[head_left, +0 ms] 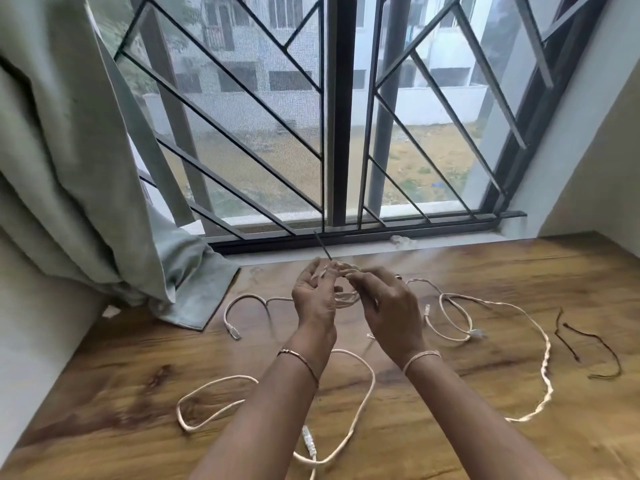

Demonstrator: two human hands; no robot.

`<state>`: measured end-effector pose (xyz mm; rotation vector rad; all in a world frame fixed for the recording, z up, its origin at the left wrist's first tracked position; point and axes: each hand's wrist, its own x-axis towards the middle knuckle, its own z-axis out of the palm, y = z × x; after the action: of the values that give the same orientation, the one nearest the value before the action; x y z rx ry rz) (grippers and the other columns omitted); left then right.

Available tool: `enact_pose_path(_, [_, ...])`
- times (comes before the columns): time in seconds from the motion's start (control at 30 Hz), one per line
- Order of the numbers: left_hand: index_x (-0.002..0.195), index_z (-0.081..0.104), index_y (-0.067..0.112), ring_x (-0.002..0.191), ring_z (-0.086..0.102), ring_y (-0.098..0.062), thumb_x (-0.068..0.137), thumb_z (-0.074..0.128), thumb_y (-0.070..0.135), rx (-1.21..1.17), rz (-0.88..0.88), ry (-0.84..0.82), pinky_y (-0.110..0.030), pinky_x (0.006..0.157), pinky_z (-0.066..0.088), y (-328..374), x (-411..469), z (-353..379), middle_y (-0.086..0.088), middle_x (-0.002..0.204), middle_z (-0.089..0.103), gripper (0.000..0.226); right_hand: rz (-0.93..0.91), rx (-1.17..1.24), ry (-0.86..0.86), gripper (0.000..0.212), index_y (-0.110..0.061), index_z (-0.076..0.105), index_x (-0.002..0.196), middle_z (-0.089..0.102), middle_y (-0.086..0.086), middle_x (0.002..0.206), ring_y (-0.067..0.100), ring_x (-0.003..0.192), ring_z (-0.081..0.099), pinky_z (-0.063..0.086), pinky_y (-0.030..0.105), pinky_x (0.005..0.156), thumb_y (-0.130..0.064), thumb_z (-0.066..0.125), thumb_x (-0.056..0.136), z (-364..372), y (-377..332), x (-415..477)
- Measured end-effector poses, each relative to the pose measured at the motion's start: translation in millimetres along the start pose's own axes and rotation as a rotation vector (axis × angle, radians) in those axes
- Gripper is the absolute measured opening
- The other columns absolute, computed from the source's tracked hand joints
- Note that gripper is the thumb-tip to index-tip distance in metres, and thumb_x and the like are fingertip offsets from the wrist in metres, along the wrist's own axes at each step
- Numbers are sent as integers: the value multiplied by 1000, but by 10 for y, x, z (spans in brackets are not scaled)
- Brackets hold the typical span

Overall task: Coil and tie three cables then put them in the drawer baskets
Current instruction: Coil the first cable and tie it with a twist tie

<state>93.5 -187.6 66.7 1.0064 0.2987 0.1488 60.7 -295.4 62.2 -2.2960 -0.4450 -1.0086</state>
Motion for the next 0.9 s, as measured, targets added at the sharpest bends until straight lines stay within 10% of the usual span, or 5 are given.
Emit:
enact_pose_path(0.4, [84,66,11,61,61,-13,85,67,2,14,54,24,-21,53,51,63,-56,-56,-6,75,66,10,113,190,141,18,-16,73,98,71,-5,89,8,75,65,55,30,71,-8,70,82,-4,-126,123])
enact_pose_path(0.67, [80,69,17,75,64,-29,81,73,10,133,175,-8,-62,77,52,71,-127,-136,-8,80,70,8,441,486,209,10,-17,70,83,71,-5,75,9,70,68,58,33,71,-9,74,79,96,-249,218])
enact_pose_path(0.9, [87,69,20,82,66,-21,86,64,-1,157,230,-20,-48,83,53,121,-161,-185,-7,89,71,22,462,529,185,10,-17,72,85,72,-6,76,6,69,68,58,31,70,-8,72,81,168,-378,271])
